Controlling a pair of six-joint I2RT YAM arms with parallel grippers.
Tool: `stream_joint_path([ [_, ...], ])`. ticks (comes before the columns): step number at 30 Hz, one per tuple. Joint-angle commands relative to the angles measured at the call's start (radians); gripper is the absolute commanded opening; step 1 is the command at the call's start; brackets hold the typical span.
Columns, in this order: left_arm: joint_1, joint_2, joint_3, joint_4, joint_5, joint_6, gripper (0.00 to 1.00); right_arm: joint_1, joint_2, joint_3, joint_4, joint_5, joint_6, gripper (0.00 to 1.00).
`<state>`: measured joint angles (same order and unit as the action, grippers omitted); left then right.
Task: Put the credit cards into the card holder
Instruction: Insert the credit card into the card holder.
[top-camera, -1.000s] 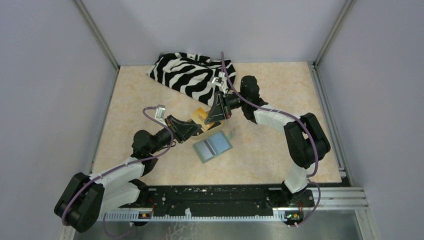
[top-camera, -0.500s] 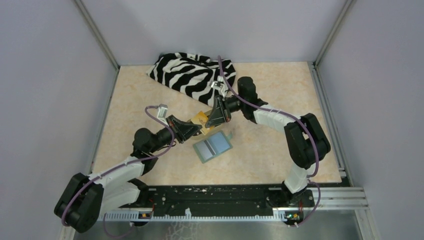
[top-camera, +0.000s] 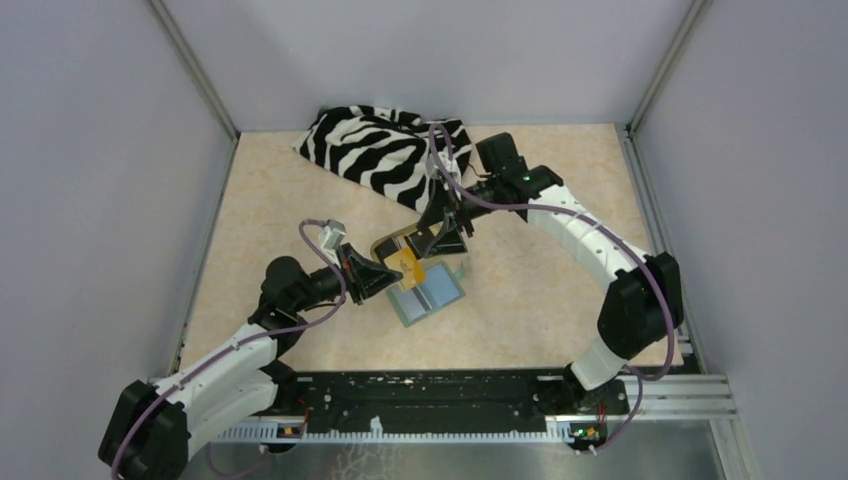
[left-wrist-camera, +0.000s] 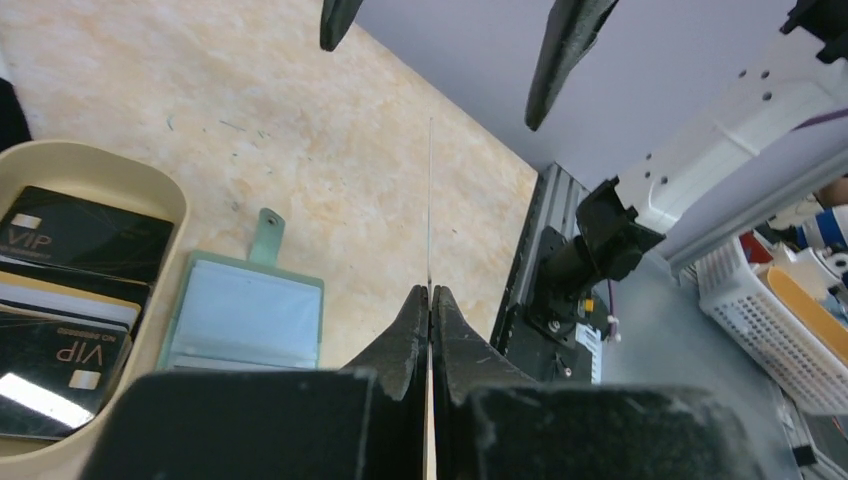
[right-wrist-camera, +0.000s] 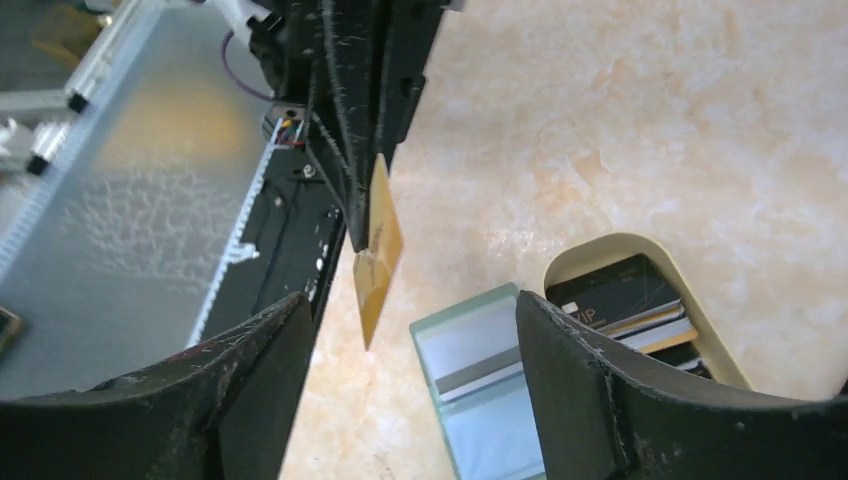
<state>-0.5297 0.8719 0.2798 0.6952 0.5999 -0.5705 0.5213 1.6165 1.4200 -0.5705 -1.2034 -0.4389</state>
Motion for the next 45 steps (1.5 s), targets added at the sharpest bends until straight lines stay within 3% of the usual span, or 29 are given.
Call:
stream_joint_path([
  [1, 0.006, -0.003, 0.056, -0.143, 0.159, 0.096, 0.00, 0.011, -0.079, -0.039, -0.298, -0.083, -0.544, 0.78],
  [3, 0.006, 0.024, 0.078, -0.172, 0.198, 0.108, 0.00, 0.023, -0.069, -0.031, -0.370, -0.096, -0.645, 0.82],
  [6, 0.005, 0.068, 0.107, -0.177, 0.253, 0.125, 0.00, 0.051, -0.030, 0.007, -0.362, -0.041, -0.571, 0.80],
  [10, 0.006, 0.096, 0.113, -0.144, 0.257, 0.115, 0.00, 0.087, 0.016, 0.035, -0.310, 0.040, -0.427, 0.71],
  [16, 0.006, 0.094, 0.113, -0.137, 0.243, 0.119, 0.00, 0.124, 0.049, 0.063, -0.318, 0.068, -0.384, 0.54],
  [24, 0.005, 0.096, 0.110, -0.149, 0.233, 0.127, 0.00, 0.129, 0.055, 0.084, -0.315, 0.051, -0.340, 0.43],
  [30, 0.006, 0.092, 0.116, -0.154, 0.215, 0.126, 0.00, 0.132, 0.078, 0.111, -0.342, 0.064, -0.326, 0.03],
  [31, 0.005, 0.088, 0.119, -0.165, 0.195, 0.122, 0.03, 0.132, 0.084, 0.125, -0.358, 0.068, -0.328, 0.00],
  [34, 0.005, 0.055, 0.126, -0.250, 0.067, 0.116, 0.39, 0.128, 0.090, 0.140, -0.397, 0.088, -0.317, 0.00],
  [37, 0.006, -0.037, 0.092, -0.340, -0.062, 0.115, 0.64, 0.099, 0.054, 0.075, -0.350, 0.120, -0.258, 0.00],
  [40, 0.005, -0.137, 0.005, -0.342, -0.124, 0.059, 0.69, 0.028, -0.027, -0.084, -0.131, 0.123, -0.034, 0.00],
  [45, 0.006, -0.213, -0.178, -0.235, -0.159, -0.172, 0.68, -0.027, -0.097, -0.338, 0.168, 0.161, 0.193, 0.00],
])
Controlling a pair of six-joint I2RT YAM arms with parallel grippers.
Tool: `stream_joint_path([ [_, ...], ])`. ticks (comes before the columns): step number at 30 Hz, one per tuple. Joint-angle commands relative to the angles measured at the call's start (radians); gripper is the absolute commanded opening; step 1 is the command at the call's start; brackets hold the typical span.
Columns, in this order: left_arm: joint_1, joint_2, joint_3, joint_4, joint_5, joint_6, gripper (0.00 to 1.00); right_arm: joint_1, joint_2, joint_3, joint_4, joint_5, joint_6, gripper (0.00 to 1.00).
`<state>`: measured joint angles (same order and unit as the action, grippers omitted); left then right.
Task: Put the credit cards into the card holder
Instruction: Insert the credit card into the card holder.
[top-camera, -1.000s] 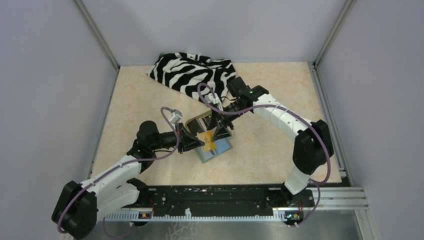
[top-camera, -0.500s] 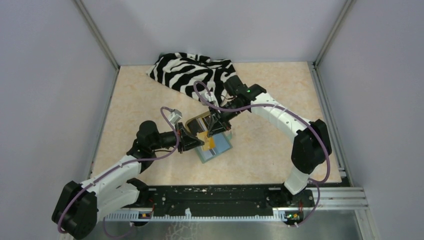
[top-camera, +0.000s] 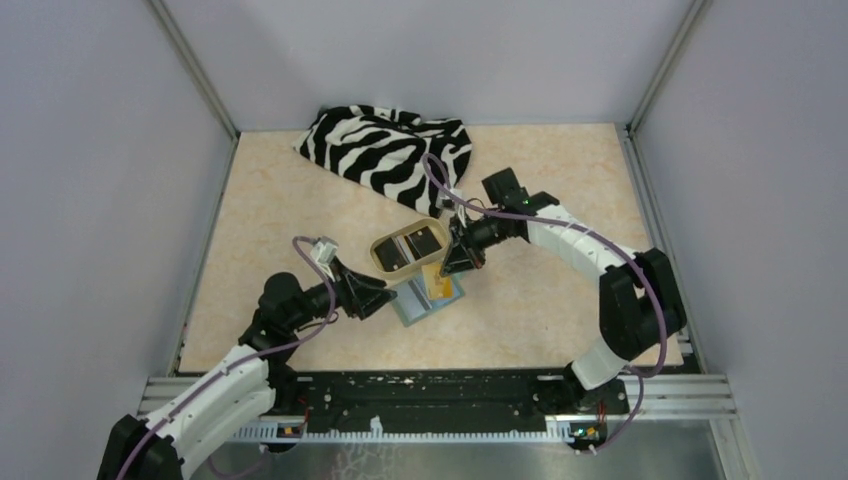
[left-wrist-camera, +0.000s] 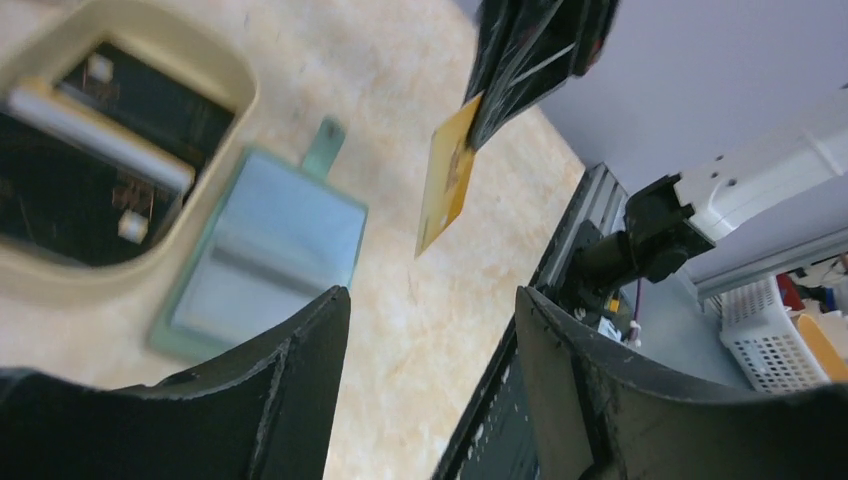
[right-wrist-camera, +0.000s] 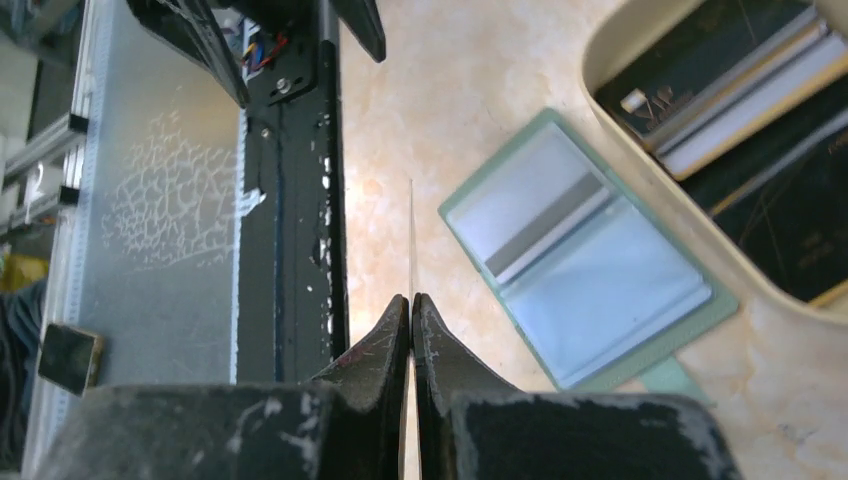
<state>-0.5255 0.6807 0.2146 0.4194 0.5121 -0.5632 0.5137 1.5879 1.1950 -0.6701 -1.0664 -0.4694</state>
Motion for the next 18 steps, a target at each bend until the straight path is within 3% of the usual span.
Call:
stream_joint_path([
  [1, 0.002, -0.022, -0.135, 0.040, -0.078, -0.204, 0.67, -0.020, -0.066, -0.166, 0.323, 0.027, 0.272, 0.00],
  [7, 0.001, 0.032, -0.152, -0.073, -0.198, -0.232, 0.61, -0.020, 0.023, -0.230, 0.512, 0.110, 0.458, 0.00],
  [12, 0.001, 0.175, -0.142, 0.009, -0.225, -0.248, 0.42, -0.032, 0.091, -0.219, 0.533, 0.139, 0.520, 0.00],
  [18, 0.001, 0.398, -0.073, 0.056, -0.230, -0.213, 0.41, -0.045, 0.105, -0.242, 0.574, 0.188, 0.570, 0.00],
])
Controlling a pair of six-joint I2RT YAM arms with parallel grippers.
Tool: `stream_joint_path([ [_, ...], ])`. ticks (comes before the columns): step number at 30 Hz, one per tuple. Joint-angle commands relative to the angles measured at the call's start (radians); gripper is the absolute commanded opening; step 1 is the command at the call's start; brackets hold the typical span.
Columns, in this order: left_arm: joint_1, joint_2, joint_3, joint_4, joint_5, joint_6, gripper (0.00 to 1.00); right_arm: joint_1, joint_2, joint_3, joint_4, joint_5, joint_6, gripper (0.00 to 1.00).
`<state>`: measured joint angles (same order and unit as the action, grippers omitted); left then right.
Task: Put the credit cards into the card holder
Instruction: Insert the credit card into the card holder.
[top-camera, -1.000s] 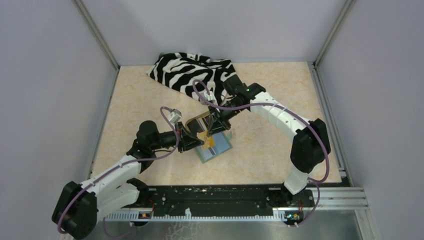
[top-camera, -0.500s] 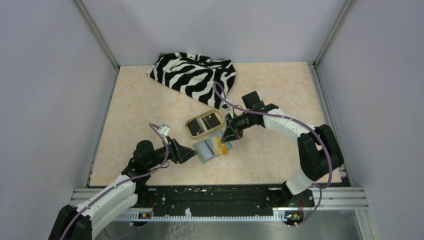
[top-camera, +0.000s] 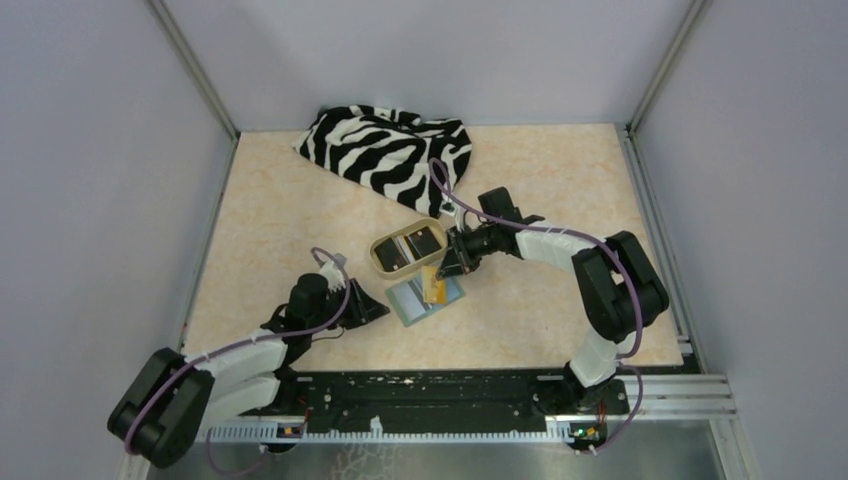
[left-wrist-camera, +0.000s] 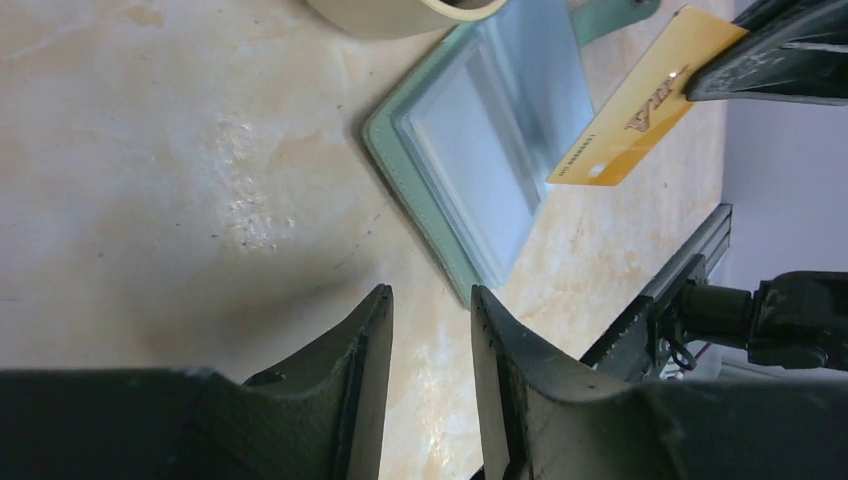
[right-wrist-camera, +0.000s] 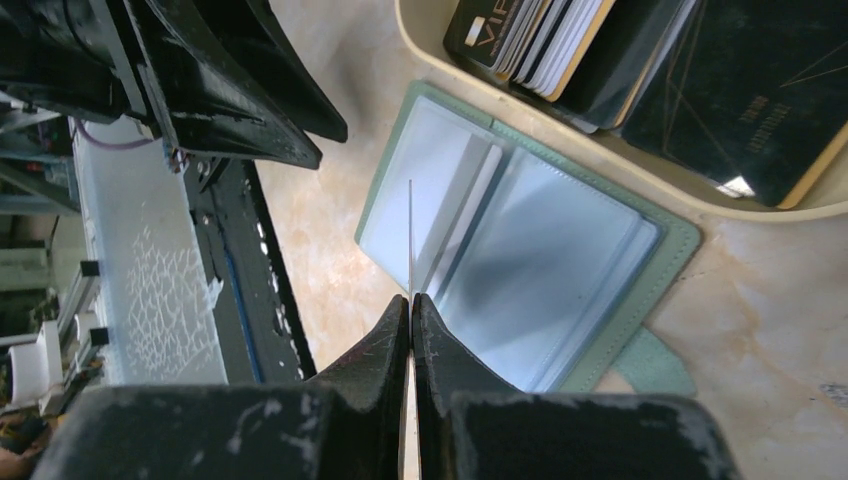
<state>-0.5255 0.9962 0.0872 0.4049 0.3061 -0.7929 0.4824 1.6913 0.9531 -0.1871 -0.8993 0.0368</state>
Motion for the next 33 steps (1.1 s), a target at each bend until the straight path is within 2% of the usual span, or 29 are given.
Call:
stream_joint_path([
  [1, 0.000, 0.112, 0.067, 0.079, -0.027, 0.027, 0.41, -0.013, 0.005, 0.002, 0.091, 0.020, 0.066, 0.00],
  [7, 0.000, 0.230, 0.143, 0.050, -0.042, 0.096, 0.45, -0.018, 0.058, 0.018, 0.067, 0.064, 0.067, 0.00],
  [19, -0.012, 0.383, 0.212, 0.058, -0.020, 0.108, 0.47, -0.041, 0.080, 0.023, 0.042, 0.113, 0.064, 0.00],
  [33, -0.055, 0.455, 0.263, 0.026, -0.033, 0.111, 0.38, -0.048, 0.080, -0.059, 0.098, 0.063, 0.131, 0.00],
])
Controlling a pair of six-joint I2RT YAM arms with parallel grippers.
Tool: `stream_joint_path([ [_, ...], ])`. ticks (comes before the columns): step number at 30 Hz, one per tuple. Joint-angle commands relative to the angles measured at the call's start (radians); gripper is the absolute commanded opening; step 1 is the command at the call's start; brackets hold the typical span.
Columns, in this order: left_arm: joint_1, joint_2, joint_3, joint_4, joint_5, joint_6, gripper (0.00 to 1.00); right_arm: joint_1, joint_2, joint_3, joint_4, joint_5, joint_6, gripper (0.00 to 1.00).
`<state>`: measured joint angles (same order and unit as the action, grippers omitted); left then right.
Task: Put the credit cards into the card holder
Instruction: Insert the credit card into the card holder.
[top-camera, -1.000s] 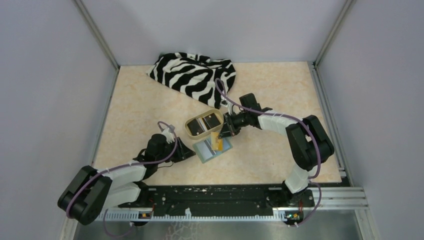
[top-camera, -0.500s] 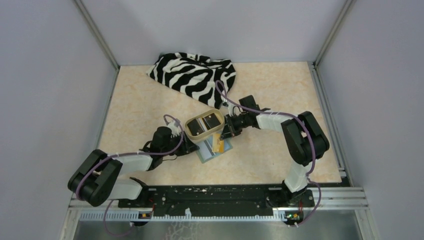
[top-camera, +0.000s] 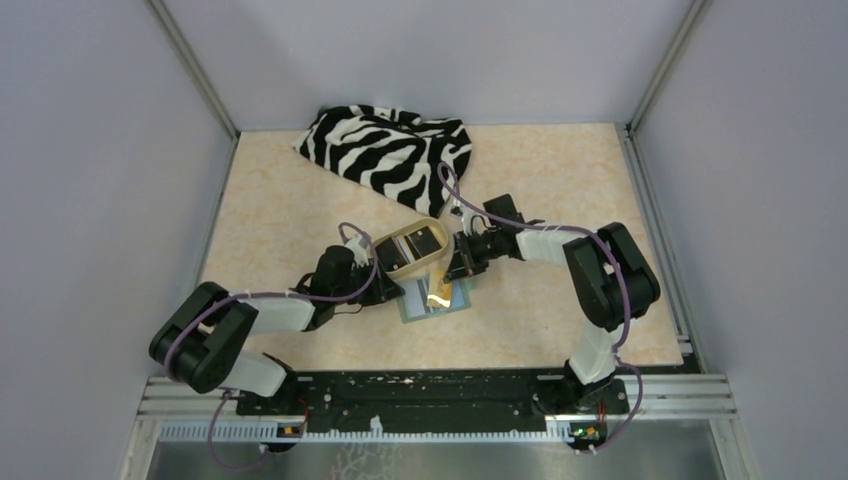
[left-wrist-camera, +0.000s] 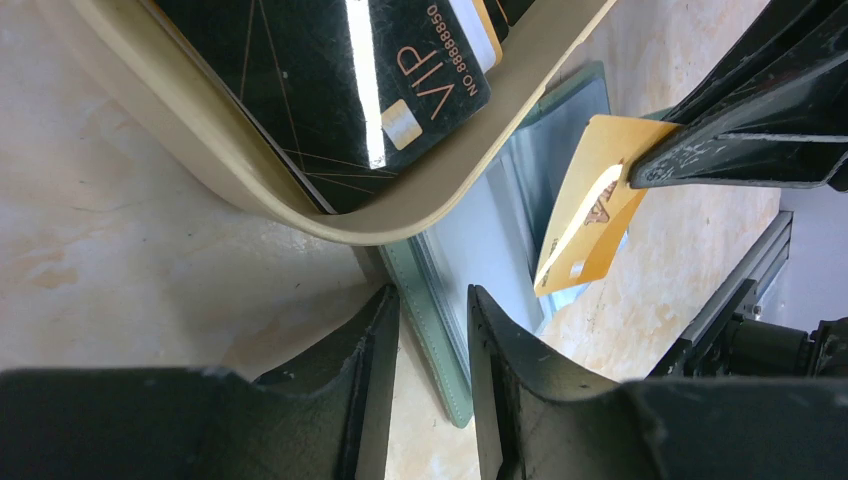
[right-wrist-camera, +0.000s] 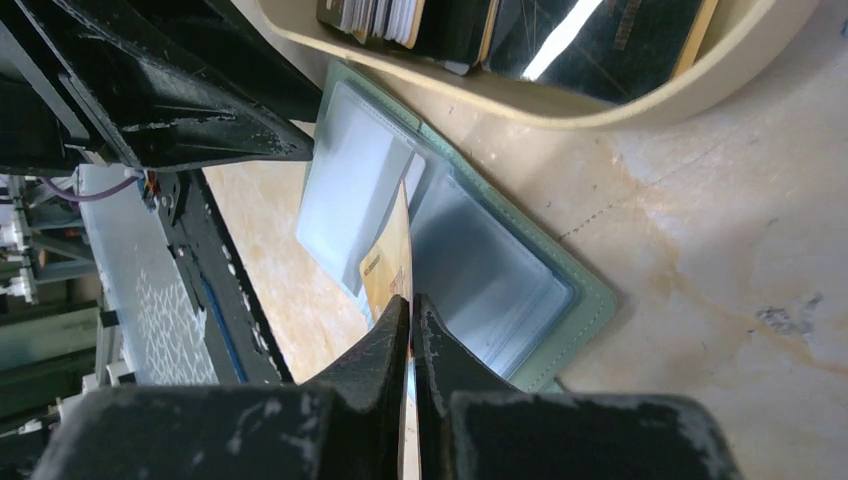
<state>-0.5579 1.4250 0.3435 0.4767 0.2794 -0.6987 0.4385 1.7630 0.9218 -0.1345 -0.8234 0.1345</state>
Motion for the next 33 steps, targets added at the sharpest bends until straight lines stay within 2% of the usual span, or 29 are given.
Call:
stream_joint_path([
  [1, -0.024, 0.027, 0.006, -0.046, -0.007, 0.016, 0.38, -0.004, 0.010, -0.036, 0.052, -0.009, 0.047, 0.00],
  [7, -0.037, 0.022, 0.003, -0.059, -0.017, 0.013, 0.37, -0.005, -0.001, -0.077, 0.090, 0.017, 0.119, 0.00],
  [12, -0.044, 0.003, 0.005, -0.092, -0.044, 0.016, 0.29, -0.005, -0.009, -0.079, 0.088, 0.058, 0.144, 0.00],
  [17, -0.052, 0.008, 0.012, -0.108, -0.056, 0.020, 0.27, -0.004, -0.009, -0.073, 0.087, 0.078, 0.157, 0.00],
  [33, -0.080, 0.048, 0.053, -0.119, -0.058, 0.033, 0.26, 0.067, 0.060, 0.007, -0.055, 0.165, 0.102, 0.00],
])
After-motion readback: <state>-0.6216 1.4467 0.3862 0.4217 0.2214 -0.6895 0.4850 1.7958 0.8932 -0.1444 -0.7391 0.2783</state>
